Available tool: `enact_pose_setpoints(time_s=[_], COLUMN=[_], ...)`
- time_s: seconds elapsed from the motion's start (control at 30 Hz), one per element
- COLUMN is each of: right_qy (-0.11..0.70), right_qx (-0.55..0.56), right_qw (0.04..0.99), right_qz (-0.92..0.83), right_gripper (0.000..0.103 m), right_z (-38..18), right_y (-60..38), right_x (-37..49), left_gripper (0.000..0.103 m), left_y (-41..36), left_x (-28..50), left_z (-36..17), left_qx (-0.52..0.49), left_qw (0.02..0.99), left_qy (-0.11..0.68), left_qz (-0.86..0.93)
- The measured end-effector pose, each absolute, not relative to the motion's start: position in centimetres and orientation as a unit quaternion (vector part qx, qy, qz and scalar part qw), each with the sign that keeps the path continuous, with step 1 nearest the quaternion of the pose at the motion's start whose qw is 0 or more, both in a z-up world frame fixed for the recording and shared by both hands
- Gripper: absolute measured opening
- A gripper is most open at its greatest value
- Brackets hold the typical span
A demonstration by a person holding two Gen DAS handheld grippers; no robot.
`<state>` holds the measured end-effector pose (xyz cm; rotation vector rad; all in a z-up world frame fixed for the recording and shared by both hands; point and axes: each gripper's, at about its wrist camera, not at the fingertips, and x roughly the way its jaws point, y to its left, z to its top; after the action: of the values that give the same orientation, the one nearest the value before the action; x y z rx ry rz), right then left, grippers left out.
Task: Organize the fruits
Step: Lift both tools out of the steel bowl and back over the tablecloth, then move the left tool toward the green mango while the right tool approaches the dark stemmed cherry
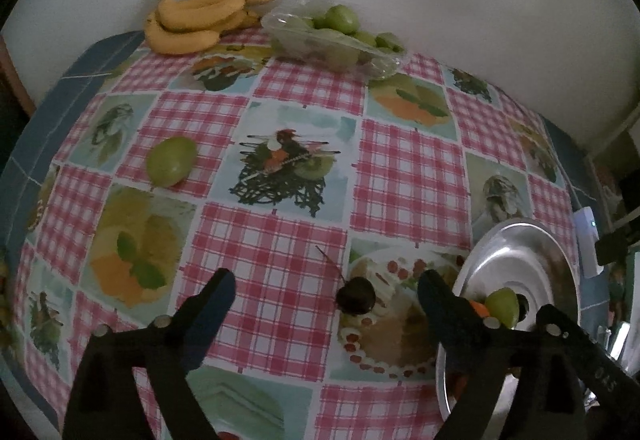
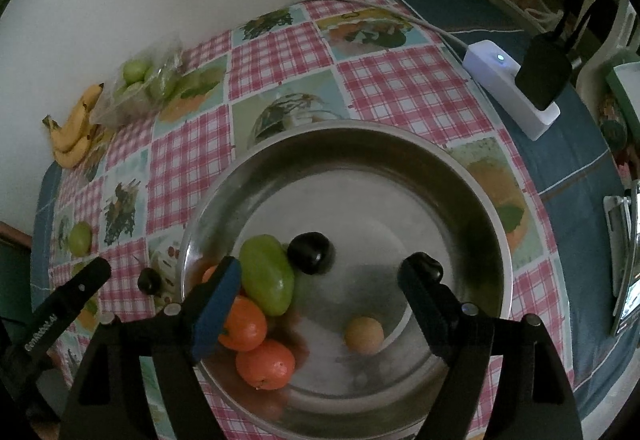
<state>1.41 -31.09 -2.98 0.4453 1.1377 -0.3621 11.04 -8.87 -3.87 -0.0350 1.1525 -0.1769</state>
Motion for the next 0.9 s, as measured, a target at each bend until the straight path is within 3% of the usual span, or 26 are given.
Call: enact_pose_setpoints(time_s=[0.07, 0.2, 0.9], right_qy=[0.531, 0.525, 0.504], right_qx=[0.207, 0.196, 0.165], right_qw=[0.804, 0.81, 0.84], right_qz=[-0.169, -0.17, -0.113], right_gripper=[0.084, 0.102, 0.102], right_z=[-3.0, -2.9, -1.6], right_y=[-31.1, -30.9, -26.6], right_x=[1.5, 1.5, 3.1], left_gripper=[0.1, 0.103, 0.103], left_y=[-8.6, -8.1, -4.1], left_x=[11.1, 11.2, 12.3], left_z=[-3.8, -3.8, -2.6], left_qx=[-0.017, -0.008, -0.002], left_qw=[0.837, 0.846, 0.854], left_qy=[0.541, 0.53, 0.519], left_qz=[-0.078, -0.06, -0.033])
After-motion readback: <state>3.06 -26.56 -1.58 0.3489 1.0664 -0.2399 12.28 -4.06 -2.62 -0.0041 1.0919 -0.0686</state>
